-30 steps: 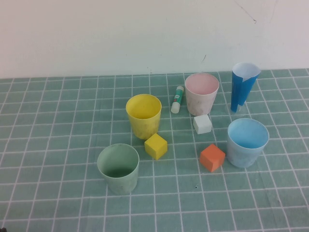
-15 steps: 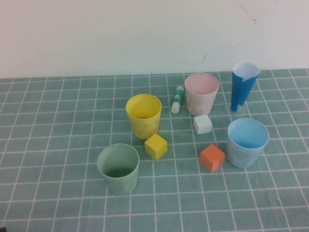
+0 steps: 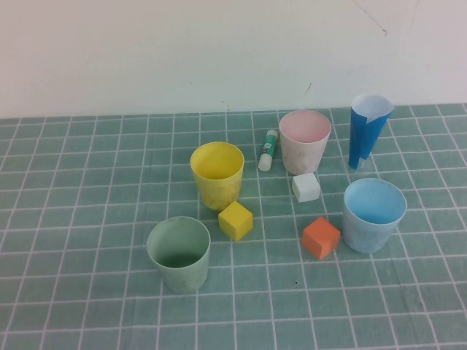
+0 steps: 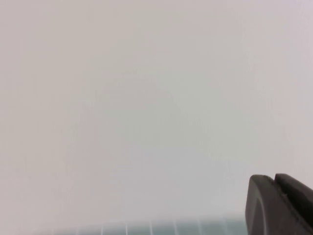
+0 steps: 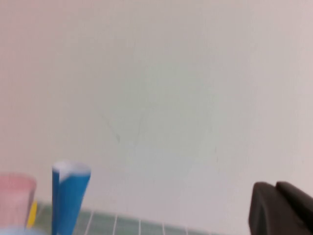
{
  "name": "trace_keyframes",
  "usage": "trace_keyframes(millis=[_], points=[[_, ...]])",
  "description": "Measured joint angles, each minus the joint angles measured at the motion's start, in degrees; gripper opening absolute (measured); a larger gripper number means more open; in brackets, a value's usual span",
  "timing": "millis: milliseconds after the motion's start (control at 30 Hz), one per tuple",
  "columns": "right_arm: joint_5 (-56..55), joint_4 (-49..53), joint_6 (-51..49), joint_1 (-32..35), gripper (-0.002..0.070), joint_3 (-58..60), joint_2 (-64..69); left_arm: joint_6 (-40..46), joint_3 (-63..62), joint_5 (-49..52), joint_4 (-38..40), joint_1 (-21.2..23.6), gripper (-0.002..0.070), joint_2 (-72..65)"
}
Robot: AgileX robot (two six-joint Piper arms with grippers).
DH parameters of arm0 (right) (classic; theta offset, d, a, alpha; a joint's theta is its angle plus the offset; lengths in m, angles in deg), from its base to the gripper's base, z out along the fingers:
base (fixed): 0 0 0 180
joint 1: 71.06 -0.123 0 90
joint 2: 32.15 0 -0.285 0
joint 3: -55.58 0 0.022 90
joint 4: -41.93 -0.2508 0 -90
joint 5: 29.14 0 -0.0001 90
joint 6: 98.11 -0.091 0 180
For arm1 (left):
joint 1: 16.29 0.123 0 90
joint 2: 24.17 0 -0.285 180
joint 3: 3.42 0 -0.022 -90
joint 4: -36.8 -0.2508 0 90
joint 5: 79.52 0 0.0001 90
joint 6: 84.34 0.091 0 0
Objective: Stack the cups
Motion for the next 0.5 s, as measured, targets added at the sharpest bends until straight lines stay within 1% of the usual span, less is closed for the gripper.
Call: trace_keyframes(millis=[133,233,433,500], points=[[-10.7,-0.1,-2.5,0.0,-0.0001,0.0,0.0,0.0,0.0,-10.8,0.0,0.0,-0.0002,0.0],[-13.8,-0.8,-2.5,0.0,-0.0001,0.0,0.0,0.0,0.0,-15.3,0.0,0.0,-0.0002,0.0],[-13.7,-1.6,-2.3,0.0,-0.0001,0.0,0.0,0.0,0.0,-17.4,0.6,0.0,-0.0002,0.0],[-10.1,-1.6,-2.1,0.0,-0.0001,-1.1,0.0,0.0,-0.3,-13.9,1.1,0.0,-0.0002,0.0]])
